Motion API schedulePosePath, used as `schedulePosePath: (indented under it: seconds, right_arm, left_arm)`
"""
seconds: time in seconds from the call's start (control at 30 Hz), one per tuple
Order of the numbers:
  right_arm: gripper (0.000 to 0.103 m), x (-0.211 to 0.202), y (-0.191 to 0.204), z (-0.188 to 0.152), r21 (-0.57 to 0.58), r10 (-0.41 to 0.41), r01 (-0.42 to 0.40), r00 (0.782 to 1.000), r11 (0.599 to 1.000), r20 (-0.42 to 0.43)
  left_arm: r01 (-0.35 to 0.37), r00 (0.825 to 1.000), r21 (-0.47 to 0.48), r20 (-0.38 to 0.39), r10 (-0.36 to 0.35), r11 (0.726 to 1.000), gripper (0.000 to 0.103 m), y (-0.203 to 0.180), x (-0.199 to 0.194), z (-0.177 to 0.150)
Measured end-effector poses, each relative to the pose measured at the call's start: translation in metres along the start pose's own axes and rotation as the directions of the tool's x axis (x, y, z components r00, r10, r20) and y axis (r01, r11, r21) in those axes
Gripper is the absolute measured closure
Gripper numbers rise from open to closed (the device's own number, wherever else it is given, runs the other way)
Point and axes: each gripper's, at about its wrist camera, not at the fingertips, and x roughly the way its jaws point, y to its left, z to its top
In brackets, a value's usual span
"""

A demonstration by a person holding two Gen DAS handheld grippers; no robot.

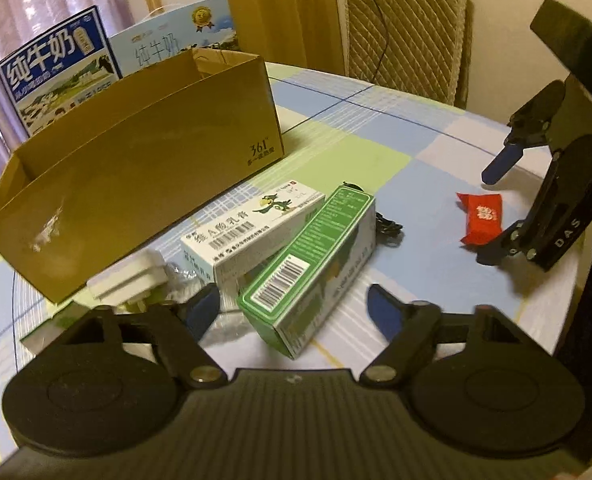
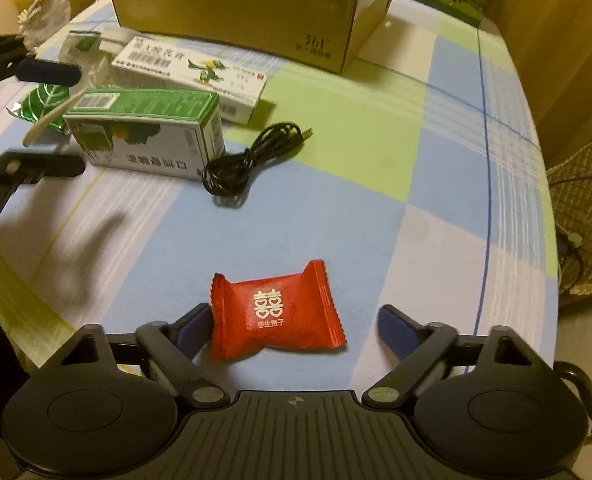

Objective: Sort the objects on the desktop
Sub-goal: 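Grasp the green box with the left gripper while right grasps the red candy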

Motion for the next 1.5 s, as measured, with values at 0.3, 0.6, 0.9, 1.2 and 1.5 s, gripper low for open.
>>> schedulePosePath:
  seconds: [0.3, 0.6, 0.9, 1.2, 1.5]
  right_arm:
    - [0.045, -0.005, 0.001, -0.001, 0.046, 0.052, -0.053, 0.999, 0.998, 0.014]
    - [0.053, -0.011, 0.011, -0.007, 0.120, 0.081, -0.088, 0.995, 0.989, 0.062]
    - [0.054, -0.013, 0.014, -0.010, 0.190, 0.048, -0.072, 0.991, 0.979, 0.128]
    - [0.053, -0.008, 0.019, -0.008, 0.157, 0.032, -0.056, 0.988, 0.986, 0.151]
    - [0.053, -0.011, 0.033, -0.015, 0.164, 0.048, -0.078, 0.983, 0.983, 0.178]
  left_arm:
    - [-0.040, 0.999, 0.028, -0.025, 0.040, 0.999, 0.063, -0.008, 0.005, 0.002]
    - [0.016, 0.999, -0.067, -0.049, -0.019, 0.998, 0.075, -0.024, -0.017, -0.007]
    - [0.012, 1.000, -0.144, -0.019, -0.014, 0.989, 0.064, -0.018, 0.000, 0.002]
    - [-0.020, 0.998, -0.213, -0.068, 0.005, 0.977, 0.078, -0.021, 0.004, -0.001]
    - [-0.055, 0.995, -0.255, -0.095, 0.031, 0.965, 0.077, -0.038, -0.033, -0.028]
